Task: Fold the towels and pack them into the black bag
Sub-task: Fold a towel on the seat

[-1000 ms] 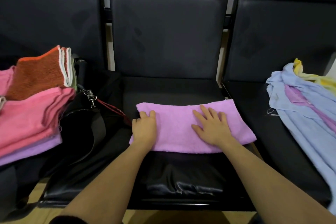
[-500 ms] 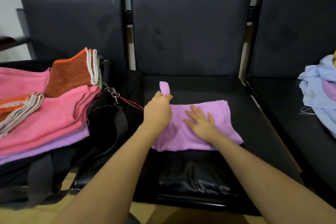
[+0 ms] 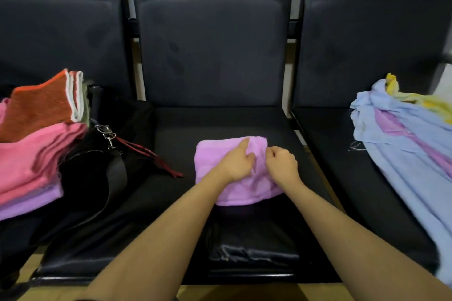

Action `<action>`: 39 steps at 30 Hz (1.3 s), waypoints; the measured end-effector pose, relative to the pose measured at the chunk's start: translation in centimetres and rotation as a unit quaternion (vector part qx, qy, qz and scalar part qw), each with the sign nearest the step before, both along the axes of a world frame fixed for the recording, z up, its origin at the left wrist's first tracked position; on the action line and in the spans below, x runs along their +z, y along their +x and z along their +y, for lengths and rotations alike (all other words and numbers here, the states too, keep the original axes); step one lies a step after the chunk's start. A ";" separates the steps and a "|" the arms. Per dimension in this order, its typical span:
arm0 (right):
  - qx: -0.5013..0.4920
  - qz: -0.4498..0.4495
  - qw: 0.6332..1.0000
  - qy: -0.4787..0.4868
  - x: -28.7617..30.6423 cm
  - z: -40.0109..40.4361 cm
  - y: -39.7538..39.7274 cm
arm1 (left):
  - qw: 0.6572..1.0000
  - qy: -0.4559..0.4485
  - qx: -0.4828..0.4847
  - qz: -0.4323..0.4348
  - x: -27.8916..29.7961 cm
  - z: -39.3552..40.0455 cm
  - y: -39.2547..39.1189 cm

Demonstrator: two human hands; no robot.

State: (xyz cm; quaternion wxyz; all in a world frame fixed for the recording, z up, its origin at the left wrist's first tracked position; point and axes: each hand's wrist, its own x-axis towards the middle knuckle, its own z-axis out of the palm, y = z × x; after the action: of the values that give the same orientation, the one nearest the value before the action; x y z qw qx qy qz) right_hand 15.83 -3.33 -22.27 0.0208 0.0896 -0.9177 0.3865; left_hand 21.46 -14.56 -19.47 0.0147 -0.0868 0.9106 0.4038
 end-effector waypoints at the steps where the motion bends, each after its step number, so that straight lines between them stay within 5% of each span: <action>1: -0.006 0.002 1.000 -0.003 0.1 0.1 0.0 | 0.999 -0.039 0.010 -0.019 -0.6 0.2 -0.1; 8: -0.011 0.062 0.973 0.224 -0.4 -0.9 0.0 | 0.929 -0.297 0.213 -0.053 -2.3 -2.1 0.7; 14: -0.041 0.046 0.944 0.323 -1.0 -1.5 -0.2 | 0.919 -0.329 0.187 -0.113 -4.9 -3.3 1.2; 21: 0.021 0.024 0.969 0.244 -1.1 -2.8 1.1 | 0.974 -0.161 0.157 -0.029 -4.6 -4.5 2.0; 25: 0.064 0.000 0.994 0.090 0.5 -3.2 2.3 | 0.967 -0.182 0.173 0.035 -2.7 -4.8 3.1; 39: 0.126 0.117 0.985 0.011 8.8 -8.2 7.7 | 0.925 -0.304 0.214 0.075 6.7 -9.9 9.7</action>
State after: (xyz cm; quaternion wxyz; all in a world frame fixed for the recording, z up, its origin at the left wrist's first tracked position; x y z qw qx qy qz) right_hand 23.52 -11.55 -13.50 0.0786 0.2495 -0.8944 0.3629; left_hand 31.18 -24.45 -12.81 -0.1675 -0.2493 0.9478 0.1068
